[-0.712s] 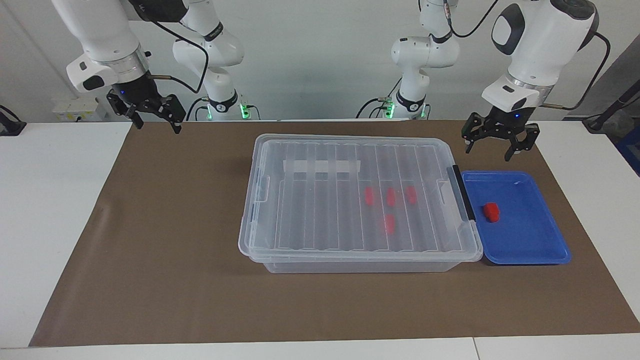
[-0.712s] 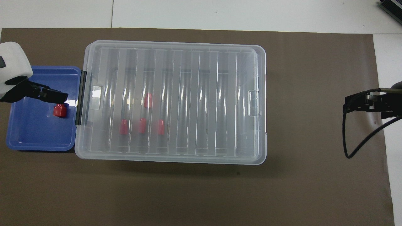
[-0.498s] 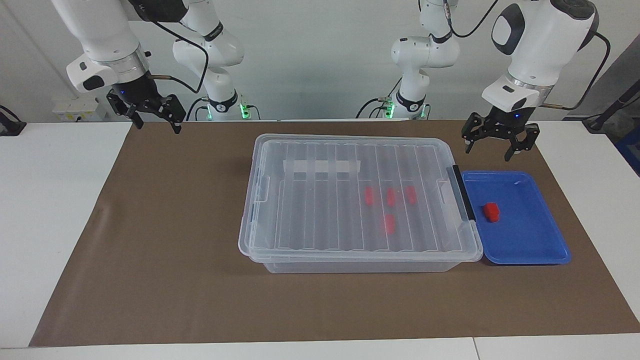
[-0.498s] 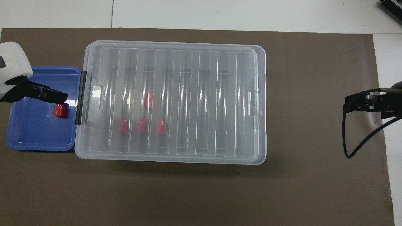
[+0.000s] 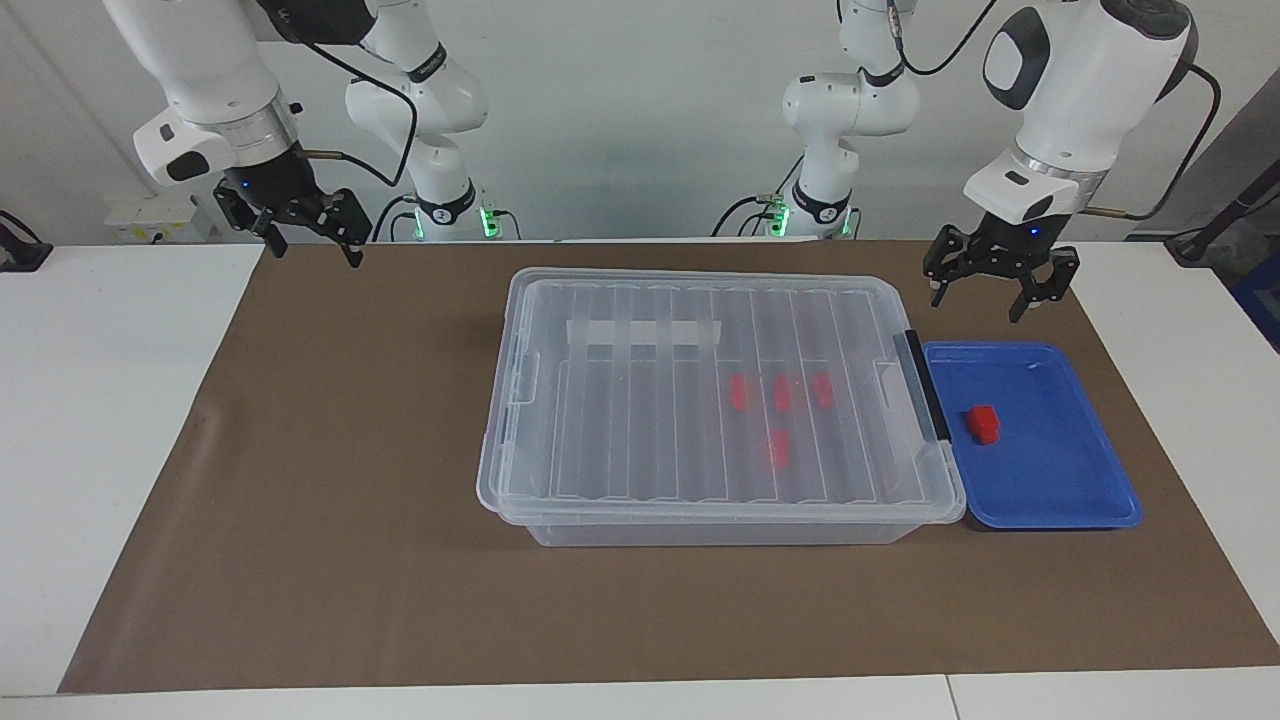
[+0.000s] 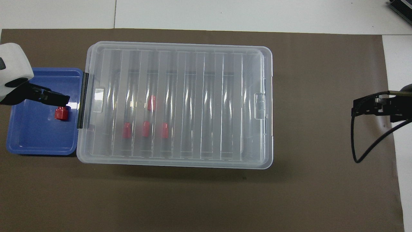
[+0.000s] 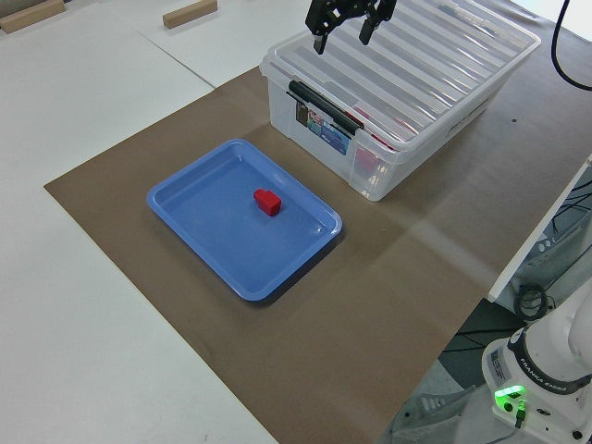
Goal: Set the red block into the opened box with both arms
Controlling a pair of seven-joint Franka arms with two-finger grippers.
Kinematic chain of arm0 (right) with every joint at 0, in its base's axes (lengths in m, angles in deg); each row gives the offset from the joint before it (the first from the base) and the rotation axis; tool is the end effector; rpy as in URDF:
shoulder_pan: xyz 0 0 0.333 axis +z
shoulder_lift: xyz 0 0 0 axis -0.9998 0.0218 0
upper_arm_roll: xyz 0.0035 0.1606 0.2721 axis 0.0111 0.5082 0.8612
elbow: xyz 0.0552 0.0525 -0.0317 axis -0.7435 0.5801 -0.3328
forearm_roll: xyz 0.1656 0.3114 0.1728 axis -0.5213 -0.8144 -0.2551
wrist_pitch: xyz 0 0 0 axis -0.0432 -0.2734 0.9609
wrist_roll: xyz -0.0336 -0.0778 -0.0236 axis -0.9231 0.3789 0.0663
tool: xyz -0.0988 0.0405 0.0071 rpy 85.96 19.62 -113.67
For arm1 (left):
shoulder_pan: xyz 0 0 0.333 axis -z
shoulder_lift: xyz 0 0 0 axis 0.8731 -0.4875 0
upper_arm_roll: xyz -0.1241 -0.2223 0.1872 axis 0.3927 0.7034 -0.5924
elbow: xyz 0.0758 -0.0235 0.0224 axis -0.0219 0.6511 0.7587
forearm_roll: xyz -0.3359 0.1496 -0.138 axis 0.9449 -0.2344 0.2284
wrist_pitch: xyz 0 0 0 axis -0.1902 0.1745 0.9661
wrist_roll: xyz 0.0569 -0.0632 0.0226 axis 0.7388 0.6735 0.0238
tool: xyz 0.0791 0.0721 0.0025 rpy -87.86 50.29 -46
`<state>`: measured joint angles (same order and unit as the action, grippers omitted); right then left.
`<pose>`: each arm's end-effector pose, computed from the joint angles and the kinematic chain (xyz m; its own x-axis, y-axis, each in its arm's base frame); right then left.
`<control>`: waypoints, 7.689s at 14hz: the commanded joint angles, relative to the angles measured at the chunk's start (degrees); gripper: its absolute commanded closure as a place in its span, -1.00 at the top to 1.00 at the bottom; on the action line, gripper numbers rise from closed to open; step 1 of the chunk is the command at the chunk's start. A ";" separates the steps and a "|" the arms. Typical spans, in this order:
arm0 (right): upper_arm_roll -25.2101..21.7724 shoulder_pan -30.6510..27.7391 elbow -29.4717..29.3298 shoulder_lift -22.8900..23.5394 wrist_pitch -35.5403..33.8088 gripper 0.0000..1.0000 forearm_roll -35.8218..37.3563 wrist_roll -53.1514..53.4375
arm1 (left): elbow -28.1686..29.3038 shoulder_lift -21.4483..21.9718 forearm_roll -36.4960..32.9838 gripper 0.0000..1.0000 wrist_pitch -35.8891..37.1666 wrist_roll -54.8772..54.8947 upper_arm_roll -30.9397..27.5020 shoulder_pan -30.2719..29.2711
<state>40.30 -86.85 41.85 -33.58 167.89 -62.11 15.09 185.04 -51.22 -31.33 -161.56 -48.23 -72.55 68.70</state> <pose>0.5321 0.0092 0.6312 0.9848 -0.1705 -0.0336 -0.1695 -0.9850 0.0308 0.5591 -0.0555 0.5959 0.9142 -0.3822 0.1350 -0.3814 -0.9238 -0.0328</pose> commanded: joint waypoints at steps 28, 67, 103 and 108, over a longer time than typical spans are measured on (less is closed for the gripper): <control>13.25 3.72 24.35 0.04 27.94 0.98 -0.68 8.46 | 0.38 0.89 0.41 1.00 0.83 0.50 0.19 -0.49; 12.99 -19.39 24.70 0.56 23.37 1.00 -0.68 -34.77 | 0.21 1.15 0.41 1.00 0.05 0.68 0.72 0.39; 12.72 -7.96 -3.07 0.65 -0.01 1.00 0.11 3.02 | 21.74 -17.83 -0.29 0.72 -39.77 -5.56 -1.04 -14.46; 11.94 -7.27 -3.16 -0.31 -1.06 1.00 0.11 3.01 | 22.61 -17.66 -0.29 -0.58 -39.69 -5.04 -1.04 -14.46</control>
<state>52.62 -94.23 39.54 -33.30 168.36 -62.23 17.25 205.69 -70.17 -31.42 -201.25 -53.54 -73.19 53.80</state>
